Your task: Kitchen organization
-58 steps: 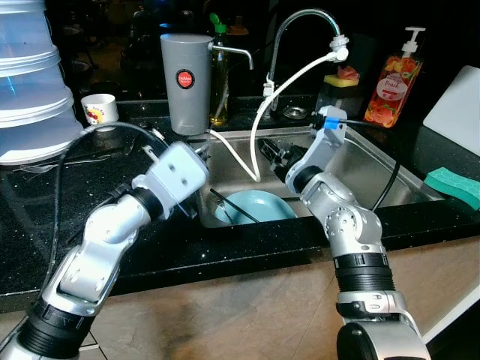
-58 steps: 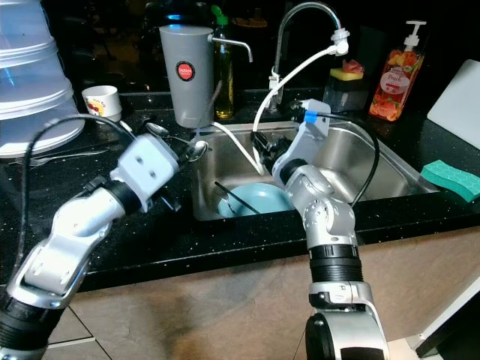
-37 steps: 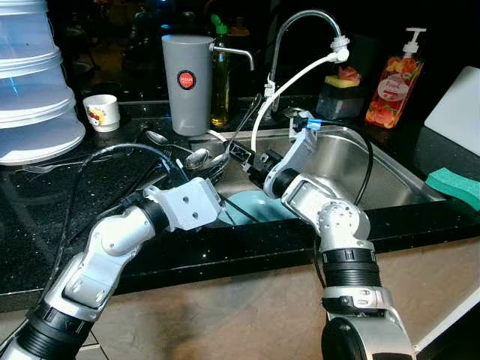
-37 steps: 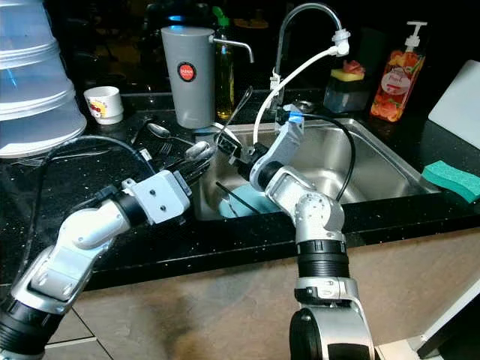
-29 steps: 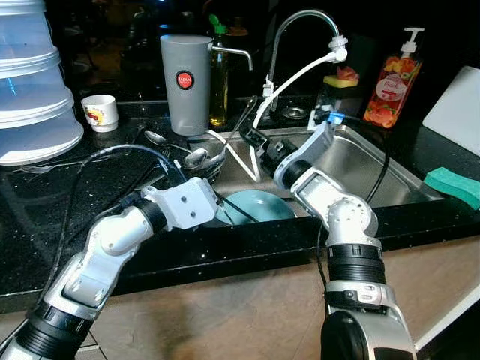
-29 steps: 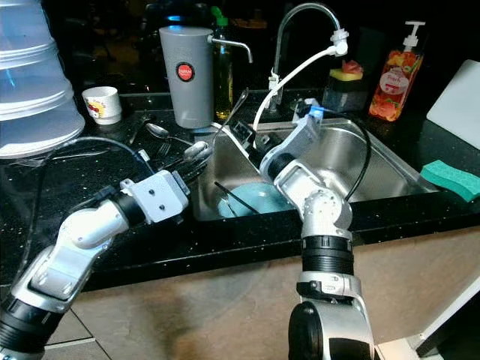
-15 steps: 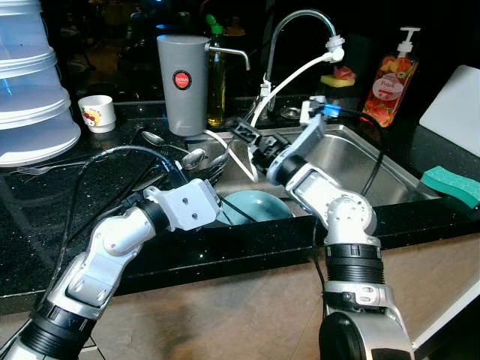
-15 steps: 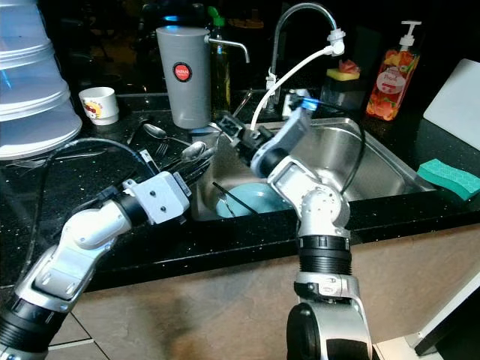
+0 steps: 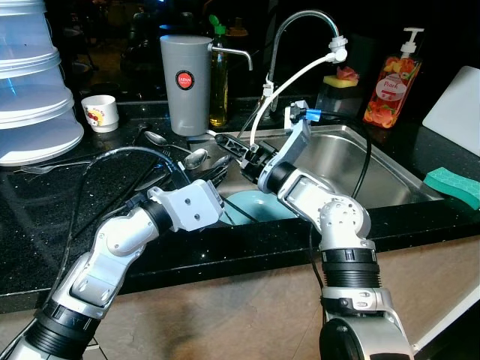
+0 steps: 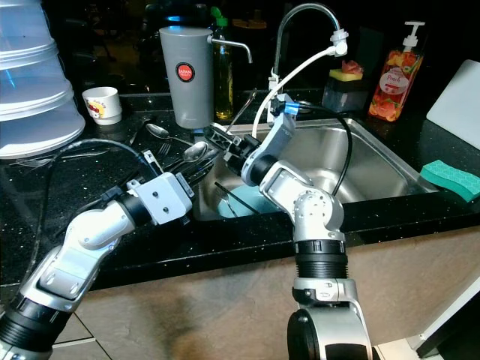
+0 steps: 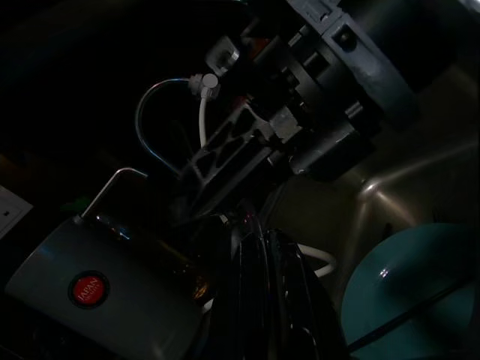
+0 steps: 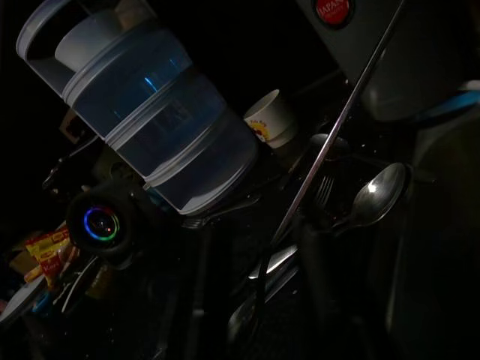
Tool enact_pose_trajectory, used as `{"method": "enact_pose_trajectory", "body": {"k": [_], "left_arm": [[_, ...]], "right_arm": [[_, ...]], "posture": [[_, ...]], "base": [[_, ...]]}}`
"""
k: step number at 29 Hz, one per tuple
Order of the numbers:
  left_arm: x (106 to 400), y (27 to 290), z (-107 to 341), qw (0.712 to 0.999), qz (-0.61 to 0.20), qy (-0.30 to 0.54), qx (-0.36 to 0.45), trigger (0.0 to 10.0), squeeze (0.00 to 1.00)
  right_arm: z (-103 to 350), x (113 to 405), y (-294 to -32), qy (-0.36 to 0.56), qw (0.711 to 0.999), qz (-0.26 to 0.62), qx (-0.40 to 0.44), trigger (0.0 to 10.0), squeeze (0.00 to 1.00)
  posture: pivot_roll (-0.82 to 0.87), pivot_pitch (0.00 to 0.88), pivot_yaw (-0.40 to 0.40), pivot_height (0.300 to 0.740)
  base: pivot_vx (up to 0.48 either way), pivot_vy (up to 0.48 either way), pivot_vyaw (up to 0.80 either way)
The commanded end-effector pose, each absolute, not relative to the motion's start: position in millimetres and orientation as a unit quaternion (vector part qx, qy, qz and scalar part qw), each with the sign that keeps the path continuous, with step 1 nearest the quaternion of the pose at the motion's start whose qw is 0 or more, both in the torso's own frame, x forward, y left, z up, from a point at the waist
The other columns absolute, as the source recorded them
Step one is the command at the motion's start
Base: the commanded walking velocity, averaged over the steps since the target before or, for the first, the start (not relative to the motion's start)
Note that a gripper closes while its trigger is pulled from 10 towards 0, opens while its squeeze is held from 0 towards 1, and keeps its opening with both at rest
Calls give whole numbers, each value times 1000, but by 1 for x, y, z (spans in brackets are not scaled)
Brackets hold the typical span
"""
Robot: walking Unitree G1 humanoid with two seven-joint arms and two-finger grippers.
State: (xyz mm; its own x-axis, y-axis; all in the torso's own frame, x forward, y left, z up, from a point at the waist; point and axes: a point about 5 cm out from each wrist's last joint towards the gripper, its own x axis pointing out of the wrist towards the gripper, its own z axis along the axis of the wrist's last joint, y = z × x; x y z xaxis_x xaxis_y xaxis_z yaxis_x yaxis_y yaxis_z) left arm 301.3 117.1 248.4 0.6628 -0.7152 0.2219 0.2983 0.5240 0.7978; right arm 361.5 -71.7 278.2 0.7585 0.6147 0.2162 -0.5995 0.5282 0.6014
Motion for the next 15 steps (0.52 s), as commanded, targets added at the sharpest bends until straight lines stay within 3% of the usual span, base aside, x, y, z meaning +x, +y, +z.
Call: {"method": "enact_pose_trajectory", "body": {"k": [1, 15], "left_arm": [[302, 115, 251, 823, -308, -280, 385, 0, 0], [303, 117, 251, 828, -299, -276, 385, 0, 0]], "right_arm": [[279, 363, -77, 2, 878, 337, 341, 0, 0], [281, 365, -82, -21, 876, 324, 356, 0, 0]], "posture": [[13, 1, 4, 740], [20, 6, 4, 740]], "base": [[0, 0, 0], [0, 0, 0]]}}
